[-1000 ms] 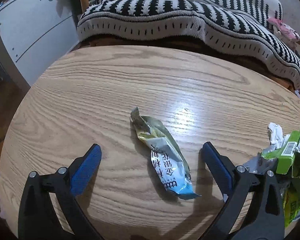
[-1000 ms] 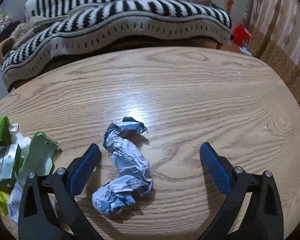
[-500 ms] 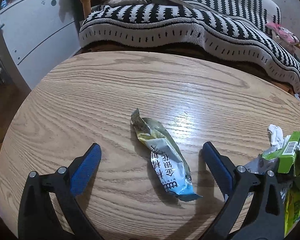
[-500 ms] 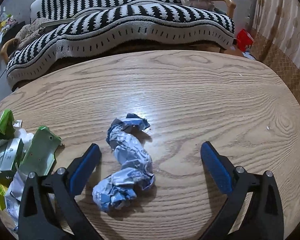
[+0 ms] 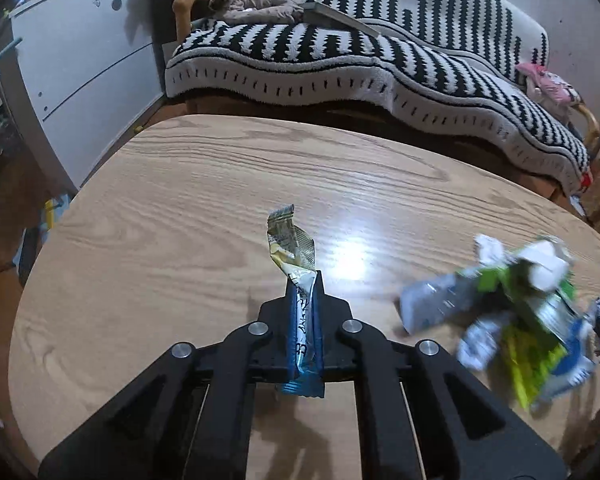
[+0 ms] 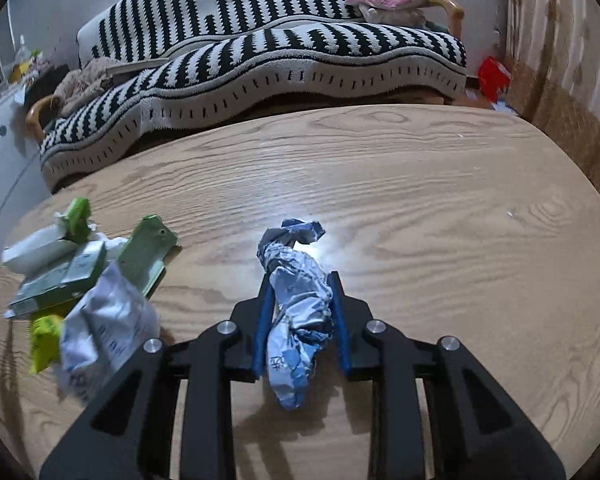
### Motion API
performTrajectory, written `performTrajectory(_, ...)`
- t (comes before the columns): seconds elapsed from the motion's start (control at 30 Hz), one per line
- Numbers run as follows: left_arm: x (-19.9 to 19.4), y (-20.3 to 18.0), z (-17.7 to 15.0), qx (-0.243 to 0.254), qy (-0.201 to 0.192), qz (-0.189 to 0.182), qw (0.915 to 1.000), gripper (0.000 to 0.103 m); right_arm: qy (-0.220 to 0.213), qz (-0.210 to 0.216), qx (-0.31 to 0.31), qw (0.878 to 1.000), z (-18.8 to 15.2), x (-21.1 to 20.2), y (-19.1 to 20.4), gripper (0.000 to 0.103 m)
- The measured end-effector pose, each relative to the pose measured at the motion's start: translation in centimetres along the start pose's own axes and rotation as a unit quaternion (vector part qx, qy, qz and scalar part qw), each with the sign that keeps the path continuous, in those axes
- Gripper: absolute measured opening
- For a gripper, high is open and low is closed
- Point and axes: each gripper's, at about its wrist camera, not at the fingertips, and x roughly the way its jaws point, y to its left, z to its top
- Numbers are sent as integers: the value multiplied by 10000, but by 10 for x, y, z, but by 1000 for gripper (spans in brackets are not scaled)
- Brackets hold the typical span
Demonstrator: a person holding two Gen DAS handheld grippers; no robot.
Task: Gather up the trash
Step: 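Carry wrapper and foil to the black bin and release them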
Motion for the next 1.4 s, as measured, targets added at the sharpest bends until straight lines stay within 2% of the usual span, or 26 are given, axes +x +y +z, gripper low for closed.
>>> performTrajectory(0.1, -32, -23, -16, 144, -2, -309, 9994, 6, -21, 201, 213, 9996, -12, -29, -16, 27)
performTrajectory(0.23, -76, -89, -49, 724, -107, -858, 9936, 6, -169, 205, 379, 9989, -34, -76, -49, 27)
performTrajectory(0.37, -116, -168, -90, 1314, 34, -1605, 9782, 6, -418, 36, 506, 9978, -62, -134, -96, 27)
performTrajectory(0.47, -143, -230, -138, 1864, 154, -2042, 9609, 6, -556, -91, 870, 9946, -92, -181, -151, 27)
performTrajectory(0.5, -151, -248, -157, 2039, 239, -2224, 9531, 6, -608, -159, 982, 9932, -105, -197, -170, 27)
performTrajectory(0.57, -166, -293, -206, 2447, 576, -2722, 9288, 6, -673, -337, 1108, 9910, -129, -221, -200, 27)
performTrajectory(0.6, -173, -320, -239, 2670, 823, -2981, 9127, 6, -679, -402, 1158, 9901, -141, -228, -211, 27)
performTrajectory(0.63, -177, -339, -266, 2842, 1014, -3136, 9003, 6, -636, -488, 1289, 9884, -160, -237, -230, 27)
performTrajectory(0.67, -179, -352, -287, 2961, 1174, -3229, 8912, 6, -538, -516, 1459, 9865, -178, -241, -245, 27)
performTrajectory(0.7, -180, -372, -323, 3151, 1462, -3346, 8760, 6, -426, -503, 1619, 9846, -194, -241, -254, 27)
performTrajectory(0.73, -179, -382, -344, 3283, 1627, -3388, 8666, 6, -158, -496, 1888, 9806, -221, -236, -274, 27)
performTrajectory(0.8, -177, -408, -400, 3698, 2048, -3419, 8393, 6, 148, -619, 2146, 9746, -259, -229, -297, 27)
performTrajectory(0.83, -176, -416, -420, 3822, 2202, -3431, 8293, 6, 208, -656, 2236, 9723, -271, -229, -304, 27)
performTrajectory(0.9, -174, -426, -449, 4000, 2415, -3424, 8151, 6, 276, -648, 2519, 9652, -300, -233, -323, 27)
performTrajectory(0.97, -174, -432, -467, 4138, 2517, -3385, 8068, 6, 330, -664, 2639, 9617, -315, -234, -331, 27)
performTrajectory(1.03, -173, -437, -480, 4233, 2588, -3327, 8019, 6, 431, -674, 2726, 9588, -330, -233, -341, 27)
performTrajectory(1.13, -175, -439, -492, 4304, 2615, -3280, 7993, 6, 535, -628, 2817, 9559, -341, -230, -348, 27)
performTrajectory(1.23, -172, -442, -489, 4314, 2631, -3285, 7980, 6, 583, -594, 2868, 9544, -347, -227, -348, 27)
performTrajectory(1.37, -166, -447, -480, 4321, 2702, -3403, 7903, 6, 627, -536, 2920, 9529, -349, -226, -347, 27)
performTrajectory(1.4, -167, -448, -477, 4350, 2654, -3349, 7926, 7, 643, -478, 2994, 9508, -348, -227, -348, 30)
